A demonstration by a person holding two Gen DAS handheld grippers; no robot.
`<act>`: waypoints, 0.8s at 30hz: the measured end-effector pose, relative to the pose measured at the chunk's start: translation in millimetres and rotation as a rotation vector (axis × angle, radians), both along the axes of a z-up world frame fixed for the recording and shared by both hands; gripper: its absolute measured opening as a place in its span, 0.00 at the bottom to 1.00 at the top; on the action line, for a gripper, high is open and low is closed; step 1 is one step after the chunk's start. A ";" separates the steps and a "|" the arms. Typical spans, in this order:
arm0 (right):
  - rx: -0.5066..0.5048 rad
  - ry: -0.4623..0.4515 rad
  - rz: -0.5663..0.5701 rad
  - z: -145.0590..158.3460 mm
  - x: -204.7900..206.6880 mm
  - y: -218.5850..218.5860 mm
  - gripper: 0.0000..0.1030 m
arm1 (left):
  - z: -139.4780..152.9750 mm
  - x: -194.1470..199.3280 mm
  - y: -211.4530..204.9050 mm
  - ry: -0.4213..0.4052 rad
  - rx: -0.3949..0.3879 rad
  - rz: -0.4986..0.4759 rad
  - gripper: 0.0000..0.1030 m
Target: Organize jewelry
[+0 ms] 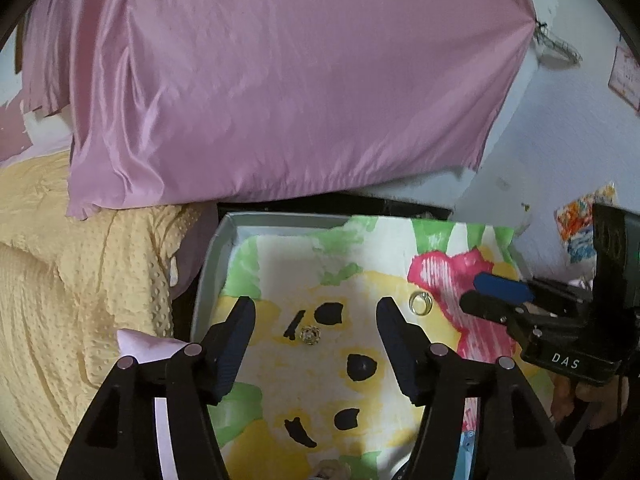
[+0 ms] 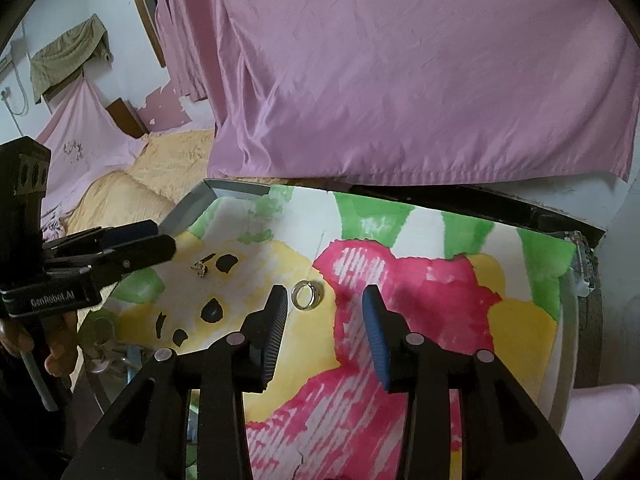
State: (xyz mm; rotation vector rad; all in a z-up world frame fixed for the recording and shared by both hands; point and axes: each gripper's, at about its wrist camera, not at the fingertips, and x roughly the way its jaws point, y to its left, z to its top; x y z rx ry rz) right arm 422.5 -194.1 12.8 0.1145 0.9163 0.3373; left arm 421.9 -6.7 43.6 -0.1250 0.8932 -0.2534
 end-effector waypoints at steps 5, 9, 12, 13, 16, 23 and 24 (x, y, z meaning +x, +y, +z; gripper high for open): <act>0.003 -0.028 -0.017 7.9 -11.6 -4.6 0.38 | 6.2 -8.6 10.8 -0.042 -0.015 0.053 0.67; 0.000 -0.038 -0.016 10.4 -19.2 -5.1 0.41 | 8.6 -15.2 19.6 -0.076 -0.017 0.099 0.68; -0.002 -0.042 -0.017 11.3 -20.9 -6.4 0.41 | 6.4 -15.1 22.2 -0.072 -0.017 0.118 0.68; -0.002 -0.041 -0.017 11.2 -21.6 -6.9 0.41 | 4.7 -14.1 22.6 -0.068 -0.021 0.123 0.68; -0.004 -0.042 -0.018 11.1 -24.4 -9.1 0.41 | -0.3 -11.1 21.8 -0.054 -0.028 0.134 0.68; 0.001 -0.041 -0.020 10.9 -26.5 -10.9 0.41 | 1.5 -13.3 23.6 -0.076 -0.021 0.161 0.68; 0.005 -0.041 -0.019 10.6 -26.3 -10.2 0.41 | 0.3 -12.5 23.7 -0.072 -0.024 0.163 0.68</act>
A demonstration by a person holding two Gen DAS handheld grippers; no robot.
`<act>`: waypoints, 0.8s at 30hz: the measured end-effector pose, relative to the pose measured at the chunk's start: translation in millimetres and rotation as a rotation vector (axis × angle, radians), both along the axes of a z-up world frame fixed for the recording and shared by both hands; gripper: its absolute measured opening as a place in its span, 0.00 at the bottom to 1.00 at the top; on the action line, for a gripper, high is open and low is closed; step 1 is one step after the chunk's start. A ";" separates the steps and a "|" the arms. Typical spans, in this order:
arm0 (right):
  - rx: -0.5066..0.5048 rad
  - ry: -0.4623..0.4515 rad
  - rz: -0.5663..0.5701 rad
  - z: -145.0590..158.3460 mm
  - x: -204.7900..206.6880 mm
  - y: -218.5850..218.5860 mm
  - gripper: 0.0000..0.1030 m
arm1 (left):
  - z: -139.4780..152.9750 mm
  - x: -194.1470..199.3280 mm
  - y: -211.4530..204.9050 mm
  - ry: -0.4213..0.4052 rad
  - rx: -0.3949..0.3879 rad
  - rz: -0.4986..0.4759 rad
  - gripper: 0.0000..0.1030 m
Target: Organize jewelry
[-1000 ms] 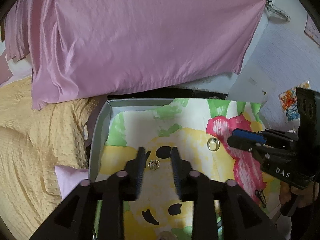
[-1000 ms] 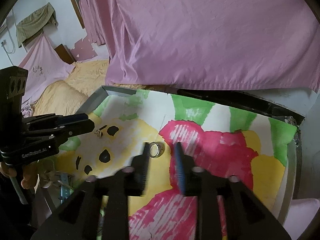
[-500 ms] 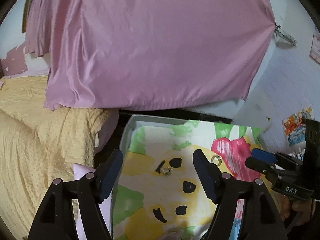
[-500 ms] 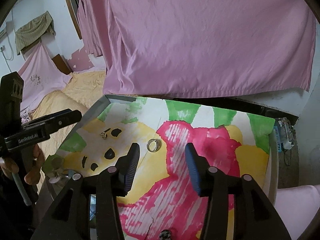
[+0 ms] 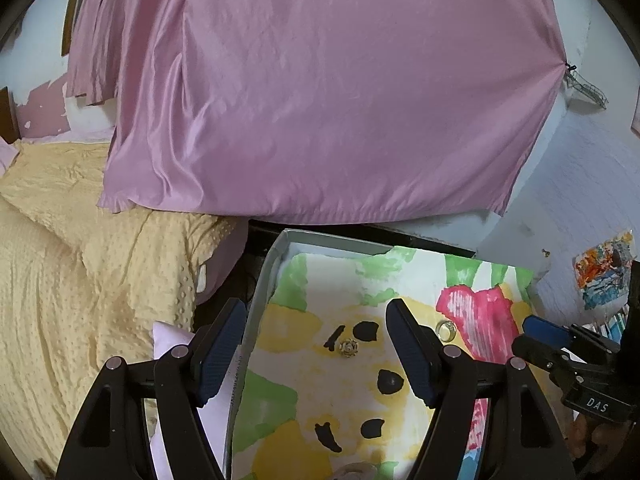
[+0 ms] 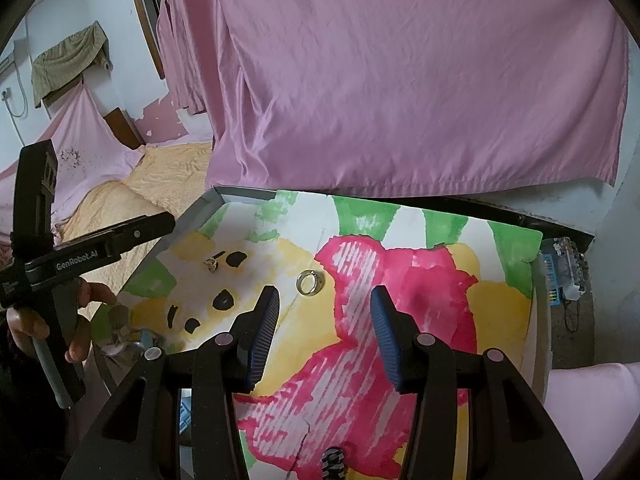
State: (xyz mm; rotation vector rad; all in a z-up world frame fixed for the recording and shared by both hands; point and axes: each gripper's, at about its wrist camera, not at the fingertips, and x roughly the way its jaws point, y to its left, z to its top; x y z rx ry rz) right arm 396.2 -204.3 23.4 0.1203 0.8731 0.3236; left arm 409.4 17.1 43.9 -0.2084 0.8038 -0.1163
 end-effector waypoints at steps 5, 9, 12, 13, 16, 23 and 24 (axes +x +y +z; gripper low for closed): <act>0.012 -0.010 -0.013 -1.1 0.6 4.9 0.58 | -6.1 4.6 -0.5 0.010 -0.003 0.024 0.68; 0.025 -0.016 -0.037 -0.6 4.4 7.9 0.59 | -7.2 6.4 0.6 0.011 -0.017 0.037 0.68; 0.029 -0.016 -0.048 -1.7 5.9 8.9 0.62 | -10.0 8.7 0.8 0.027 -0.025 0.035 0.68; 0.031 -0.016 -0.050 -2.1 5.9 8.4 0.62 | -11.4 9.7 1.0 0.038 -0.030 0.032 0.68; 0.032 -0.011 -0.050 -3.5 6.3 10.5 0.63 | -13.3 11.6 1.7 0.059 -0.033 0.026 0.68; 0.034 -0.004 -0.047 -4.9 9.1 15.5 0.63 | -10.7 10.9 7.1 0.099 -0.084 0.022 0.68; 0.037 -0.004 -0.045 -5.2 9.4 16.6 0.63 | -10.3 11.0 8.5 0.108 -0.099 0.021 0.68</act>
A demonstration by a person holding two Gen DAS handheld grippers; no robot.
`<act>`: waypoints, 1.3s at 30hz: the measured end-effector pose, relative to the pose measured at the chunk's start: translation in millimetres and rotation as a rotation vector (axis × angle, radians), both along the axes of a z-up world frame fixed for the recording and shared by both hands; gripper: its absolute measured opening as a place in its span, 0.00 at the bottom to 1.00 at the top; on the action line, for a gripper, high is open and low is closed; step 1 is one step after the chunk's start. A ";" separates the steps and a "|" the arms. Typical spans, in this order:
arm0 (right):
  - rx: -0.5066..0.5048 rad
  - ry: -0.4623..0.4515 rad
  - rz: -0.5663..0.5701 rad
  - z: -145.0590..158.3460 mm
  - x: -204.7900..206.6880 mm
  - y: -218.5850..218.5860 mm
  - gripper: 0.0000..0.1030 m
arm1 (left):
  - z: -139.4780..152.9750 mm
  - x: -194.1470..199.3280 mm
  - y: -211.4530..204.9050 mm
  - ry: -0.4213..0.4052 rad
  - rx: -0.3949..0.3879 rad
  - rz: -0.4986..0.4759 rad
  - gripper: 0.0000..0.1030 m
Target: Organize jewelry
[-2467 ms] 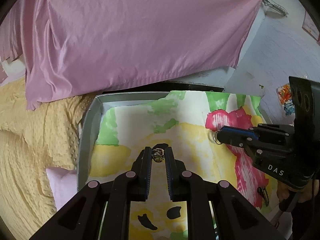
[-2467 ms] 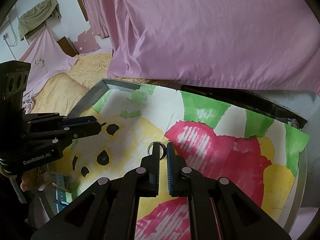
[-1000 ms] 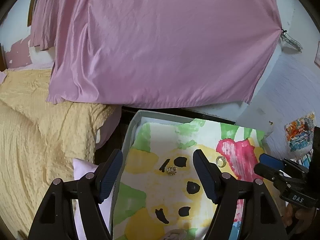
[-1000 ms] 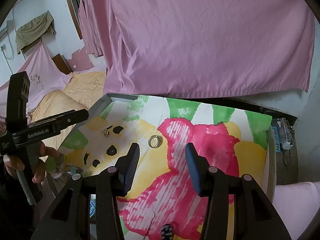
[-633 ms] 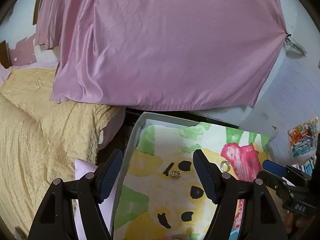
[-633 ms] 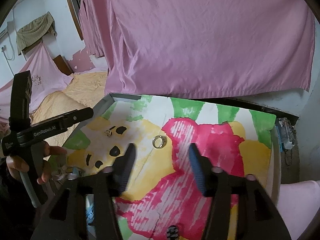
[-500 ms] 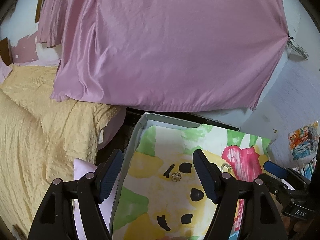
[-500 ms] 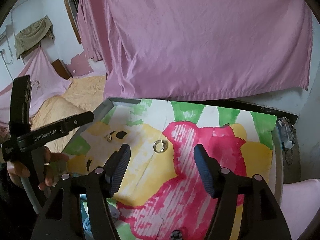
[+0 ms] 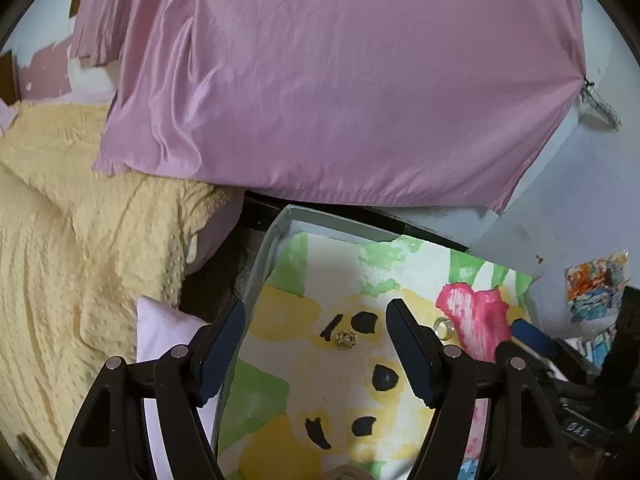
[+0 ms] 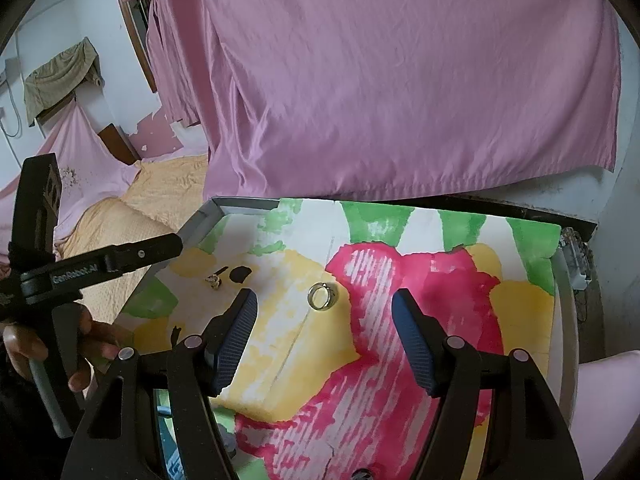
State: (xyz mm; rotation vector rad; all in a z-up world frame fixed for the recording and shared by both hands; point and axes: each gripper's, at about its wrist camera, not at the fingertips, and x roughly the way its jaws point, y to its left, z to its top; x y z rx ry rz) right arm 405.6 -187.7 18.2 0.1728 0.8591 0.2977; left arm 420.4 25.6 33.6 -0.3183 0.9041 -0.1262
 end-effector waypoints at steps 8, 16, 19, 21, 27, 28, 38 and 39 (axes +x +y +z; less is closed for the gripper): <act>0.007 -0.007 0.011 1.1 -1.7 8.0 0.63 | 0.7 -6.1 1.6 0.041 -0.061 -0.025 0.68; 0.014 -0.018 0.005 1.9 -10.4 8.6 0.63 | 16.4 -20.2 4.5 0.015 -0.089 -0.039 0.68; 0.015 -0.022 0.011 3.6 -14.4 10.4 0.63 | 21.5 -27.6 4.7 0.006 -0.090 -0.045 0.68; 0.015 -0.026 0.014 5.2 -16.2 11.2 0.63 | 24.6 -33.0 5.7 0.002 -0.092 -0.048 0.68; 0.021 -0.035 0.021 7.8 -18.9 11.2 0.63 | 30.5 -51.5 8.9 0.006 -0.099 -0.062 0.68; 0.022 -0.036 0.023 8.1 -20.3 11.8 0.63 | 31.5 -55.3 9.6 0.002 -0.103 -0.065 0.68; 0.024 -0.037 0.030 4.8 -33.3 15.8 0.63 | 19.4 -86.6 19.1 -0.004 -0.129 -0.042 0.68; 0.024 -0.036 0.031 4.7 -33.9 16.3 0.63 | 16.1 -89.1 20.6 -0.003 -0.137 -0.038 0.68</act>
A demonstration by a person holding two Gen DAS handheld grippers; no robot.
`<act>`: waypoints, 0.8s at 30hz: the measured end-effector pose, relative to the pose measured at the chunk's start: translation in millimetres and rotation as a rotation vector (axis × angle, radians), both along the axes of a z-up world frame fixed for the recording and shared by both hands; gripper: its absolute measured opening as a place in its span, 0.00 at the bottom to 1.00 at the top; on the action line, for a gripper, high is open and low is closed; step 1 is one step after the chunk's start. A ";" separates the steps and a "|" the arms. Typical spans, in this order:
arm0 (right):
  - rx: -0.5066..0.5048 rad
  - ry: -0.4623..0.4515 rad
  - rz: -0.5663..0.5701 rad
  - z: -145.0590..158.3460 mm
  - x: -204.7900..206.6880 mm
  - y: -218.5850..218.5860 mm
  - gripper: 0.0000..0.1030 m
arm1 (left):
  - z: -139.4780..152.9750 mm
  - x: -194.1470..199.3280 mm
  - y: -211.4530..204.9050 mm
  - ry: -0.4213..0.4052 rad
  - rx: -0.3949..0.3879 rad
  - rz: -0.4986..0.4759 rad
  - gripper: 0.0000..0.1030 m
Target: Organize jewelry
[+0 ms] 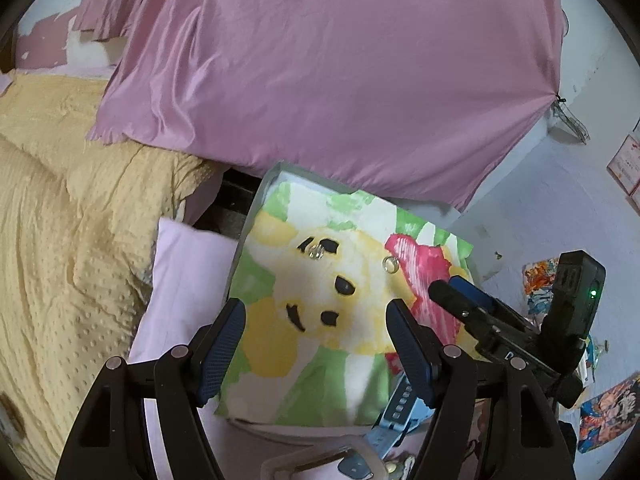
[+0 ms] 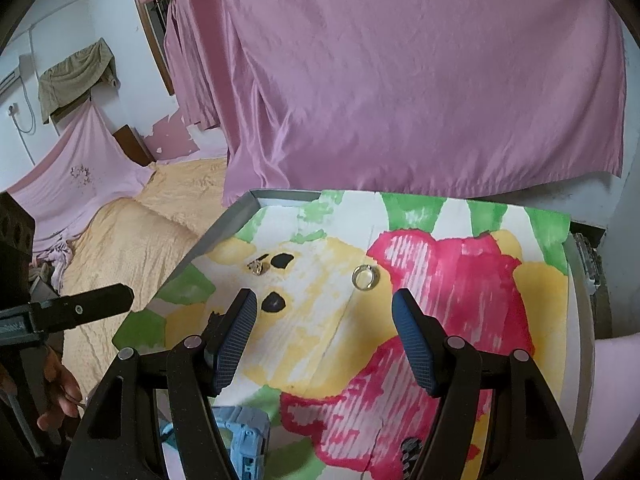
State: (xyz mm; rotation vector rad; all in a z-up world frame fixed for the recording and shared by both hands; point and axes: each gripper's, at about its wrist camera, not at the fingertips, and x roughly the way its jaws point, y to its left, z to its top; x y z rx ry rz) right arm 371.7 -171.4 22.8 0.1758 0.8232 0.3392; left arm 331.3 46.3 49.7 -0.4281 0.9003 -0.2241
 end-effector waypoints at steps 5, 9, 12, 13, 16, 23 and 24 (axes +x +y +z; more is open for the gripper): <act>0.003 -0.014 -0.011 -0.5 -12.9 -1.7 0.63 | -12.8 -8.8 7.3 0.003 -0.038 0.031 0.68; 0.009 -0.041 -0.030 3.1 -28.7 -7.6 0.63 | -12.4 -17.2 5.1 -0.030 -0.029 0.039 0.68; 0.007 -0.083 -0.055 9.8 -47.5 -14.5 0.63 | -8.7 -28.6 0.4 -0.080 0.003 0.045 0.68; 0.008 -0.100 -0.070 12.2 -56.5 -17.8 0.68 | -8.0 -32.3 -1.4 -0.092 0.017 0.048 0.69; 0.008 -0.150 -0.102 19.5 -82.1 -27.7 0.72 | -5.8 -48.3 -9.0 -0.143 0.055 0.055 0.73; -0.009 -0.252 -0.180 33.9 -142.8 -46.4 0.77 | 1.3 -92.1 -26.8 -0.295 0.146 0.085 0.87; -0.015 -0.261 -0.187 35.4 -150.4 -47.8 0.78 | 2.0 -98.5 -30.2 -0.309 0.161 0.084 0.87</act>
